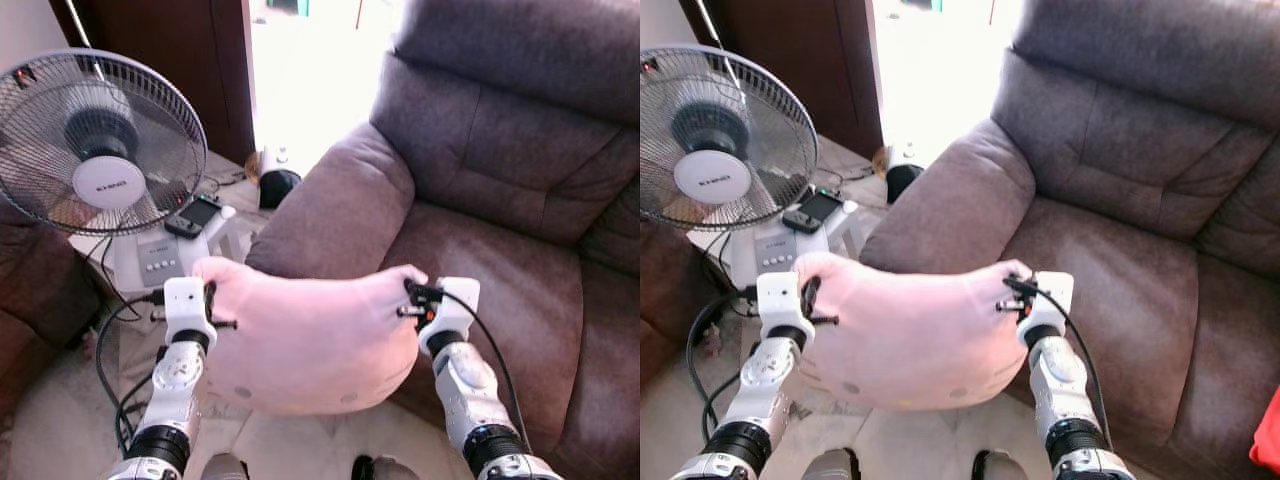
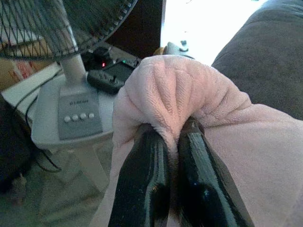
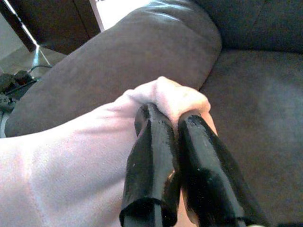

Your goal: Move the pillow to the sofa from floor

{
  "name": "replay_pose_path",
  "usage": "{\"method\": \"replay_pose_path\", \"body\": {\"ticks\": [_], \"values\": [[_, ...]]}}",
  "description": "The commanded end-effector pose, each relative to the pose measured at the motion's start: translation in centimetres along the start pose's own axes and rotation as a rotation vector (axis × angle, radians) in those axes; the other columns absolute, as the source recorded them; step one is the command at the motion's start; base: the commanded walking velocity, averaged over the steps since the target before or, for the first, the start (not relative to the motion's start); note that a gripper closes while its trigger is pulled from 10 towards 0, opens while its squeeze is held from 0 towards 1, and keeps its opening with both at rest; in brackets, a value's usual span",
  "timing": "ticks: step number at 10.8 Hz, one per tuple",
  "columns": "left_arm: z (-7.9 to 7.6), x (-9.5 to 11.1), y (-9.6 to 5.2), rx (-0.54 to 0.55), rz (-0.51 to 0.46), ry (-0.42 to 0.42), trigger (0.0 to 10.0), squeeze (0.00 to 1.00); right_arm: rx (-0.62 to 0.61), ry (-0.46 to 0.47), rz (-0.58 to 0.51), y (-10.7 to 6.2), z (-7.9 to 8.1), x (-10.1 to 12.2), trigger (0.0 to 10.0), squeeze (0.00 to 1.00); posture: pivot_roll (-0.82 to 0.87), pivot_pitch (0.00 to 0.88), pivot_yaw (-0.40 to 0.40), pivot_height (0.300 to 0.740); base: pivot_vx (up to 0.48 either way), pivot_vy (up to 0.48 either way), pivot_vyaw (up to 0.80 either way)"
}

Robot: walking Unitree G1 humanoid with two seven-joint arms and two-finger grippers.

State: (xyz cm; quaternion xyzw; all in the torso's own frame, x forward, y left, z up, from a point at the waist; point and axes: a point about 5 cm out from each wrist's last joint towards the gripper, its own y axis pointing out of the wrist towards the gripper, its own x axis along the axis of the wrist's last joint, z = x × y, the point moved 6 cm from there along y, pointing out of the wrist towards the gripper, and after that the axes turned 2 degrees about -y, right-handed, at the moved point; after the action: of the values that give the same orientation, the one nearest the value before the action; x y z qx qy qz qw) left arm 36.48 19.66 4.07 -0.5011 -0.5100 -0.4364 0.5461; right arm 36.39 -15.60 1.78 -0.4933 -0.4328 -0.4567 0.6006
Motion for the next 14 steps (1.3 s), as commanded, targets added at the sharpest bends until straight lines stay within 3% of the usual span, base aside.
{"method": "replay_pose_path", "body": {"ticks": [1,5,7,9,14], "values": [[2.5,0.2,0.0,0.079,-0.014,-0.024,10.0,0.00,-0.097,0.011,-0.025,-0.3,-3.0,0.7,10.0,0.00,0.09,0.069,-0.067,0.740,0.000,0.000,0.00],[2.7,-4.3,-1.5,0.076,0.154,-0.043,10.0,0.00,-0.157,0.007,0.209,-3.0,-4.7,-5.6,10.0,0.00,0.09,0.031,-0.069,0.740,0.000,0.000,0.00],[2.8,-7.6,-2.9,0.062,0.302,-0.036,10.0,0.00,-0.172,0.001,0.335,-4.7,-4.9,-8.8,10.0,0.00,0.10,0.020,-0.069,0.740,0.000,0.000,0.00],[2.3,-10.4,-4.5,0.025,0.431,-0.067,10.0,0.00,-0.156,-0.007,0.398,-5.4,-4.3,-10.2,10.0,0.00,0.10,0.029,-0.075,0.740,0.000,0.000,0.00],[3.3,-12.6,-6.4,0.080,0.517,-0.050,10.0,0.00,-0.180,-0.001,0.494,-7.1,-4.1,-12.5,10.0,0.00,0.09,0.064,-0.079,0.740,0.000,0.000,0.00]]}}
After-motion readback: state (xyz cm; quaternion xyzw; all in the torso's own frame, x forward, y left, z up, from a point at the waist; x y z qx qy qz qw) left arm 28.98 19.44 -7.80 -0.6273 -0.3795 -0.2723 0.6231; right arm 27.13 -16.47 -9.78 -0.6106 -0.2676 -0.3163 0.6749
